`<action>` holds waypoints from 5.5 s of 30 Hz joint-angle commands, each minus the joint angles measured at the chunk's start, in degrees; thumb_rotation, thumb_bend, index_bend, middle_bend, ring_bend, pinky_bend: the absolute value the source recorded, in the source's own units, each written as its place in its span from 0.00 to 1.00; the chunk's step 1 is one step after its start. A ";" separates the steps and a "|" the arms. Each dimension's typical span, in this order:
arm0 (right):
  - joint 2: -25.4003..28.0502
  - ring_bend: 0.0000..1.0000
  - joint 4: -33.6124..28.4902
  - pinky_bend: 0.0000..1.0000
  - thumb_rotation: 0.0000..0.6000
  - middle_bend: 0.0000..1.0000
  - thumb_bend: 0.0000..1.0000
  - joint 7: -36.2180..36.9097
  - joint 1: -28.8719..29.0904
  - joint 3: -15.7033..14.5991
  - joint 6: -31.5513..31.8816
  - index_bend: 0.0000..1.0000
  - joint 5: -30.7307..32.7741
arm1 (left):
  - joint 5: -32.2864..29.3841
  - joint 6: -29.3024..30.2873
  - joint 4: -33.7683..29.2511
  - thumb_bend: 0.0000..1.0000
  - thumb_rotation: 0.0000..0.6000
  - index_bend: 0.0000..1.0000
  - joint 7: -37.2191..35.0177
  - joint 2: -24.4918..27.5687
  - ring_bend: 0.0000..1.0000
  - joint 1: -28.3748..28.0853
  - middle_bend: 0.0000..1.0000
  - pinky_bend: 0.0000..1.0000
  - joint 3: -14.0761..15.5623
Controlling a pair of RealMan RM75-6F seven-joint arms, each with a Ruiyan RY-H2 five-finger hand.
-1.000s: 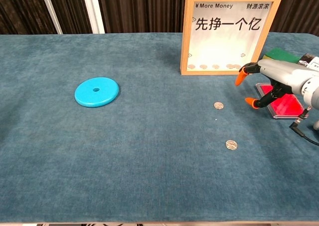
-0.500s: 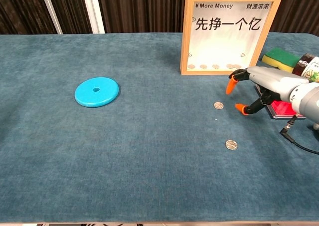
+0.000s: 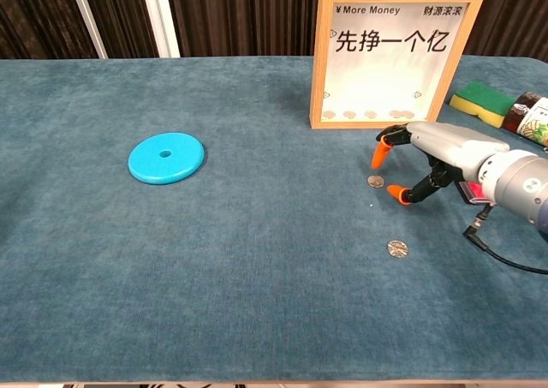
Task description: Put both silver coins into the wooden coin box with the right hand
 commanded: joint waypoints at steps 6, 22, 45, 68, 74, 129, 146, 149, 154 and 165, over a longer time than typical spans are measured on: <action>-0.56 0.00 1.07 0.00 1.00 0.13 0.47 0.50 0.17 -0.11 -0.29 0.38 0.08 | 0.01 0.18 0.07 0.36 1.00 0.06 0.30 -0.08 0.00 -0.02 0.00 0.00 -0.04; -1.56 0.00 2.89 0.00 1.00 0.13 0.47 1.74 0.23 -0.39 -0.50 0.38 -0.22 | -0.39 0.15 -0.01 0.36 1.00 0.06 0.79 -0.06 0.00 -0.02 0.00 0.00 -0.03; -2.29 0.00 4.11 0.00 1.00 0.13 0.47 1.56 0.67 -0.39 -1.27 0.38 0.09 | -0.49 0.36 0.19 0.36 1.00 0.06 1.50 -0.14 0.00 -0.03 0.00 0.00 -0.01; -3.83 0.00 5.67 0.00 1.00 0.13 0.47 1.79 1.22 0.10 -1.96 0.53 0.93 | -1.01 -0.08 -0.06 0.36 1.00 0.07 1.55 0.05 0.00 -0.07 0.00 0.00 0.04; -3.99 0.00 5.88 0.00 1.00 0.13 0.47 1.74 1.18 0.22 -2.10 0.53 1.35 | -1.28 -0.41 -0.26 0.36 1.00 0.07 1.90 0.23 0.00 -0.15 0.00 0.00 0.14; -4.21 0.00 9.43 0.00 1.00 0.13 0.47 -1.93 3.00 0.33 -4.97 0.59 3.60 | -2.57 -1.59 -1.17 0.36 1.00 0.09 3.05 0.96 0.00 -0.45 0.00 0.00 0.54; -4.83 0.03 9.95 0.00 1.00 0.15 0.53 1.38 3.25 1.71 -2.72 0.75 1.76 | -2.72 -1.84 -1.41 0.36 1.00 0.09 2.86 1.13 0.00 -0.50 0.00 0.00 0.64; -4.85 0.03 9.97 0.00 1.00 0.15 0.55 1.72 3.23 1.81 -2.30 0.75 1.42 | -2.68 -1.88 -1.42 0.36 1.00 0.09 2.82 1.17 0.00 -0.51 0.00 0.00 0.67; -4.41 0.03 9.28 0.00 1.00 0.15 0.57 1.90 3.07 1.90 -1.70 0.75 1.08 | -2.76 -2.01 -1.52 0.36 1.00 0.09 2.73 1.27 0.00 -0.53 0.00 0.00 0.71; 1.72 0.03 -1.30 0.00 1.00 0.15 0.59 -0.83 2.36 3.46 -0.71 0.75 3.05 | -3.01 -2.49 -1.97 0.36 1.00 0.09 2.79 1.56 0.00 -0.61 0.00 0.00 0.91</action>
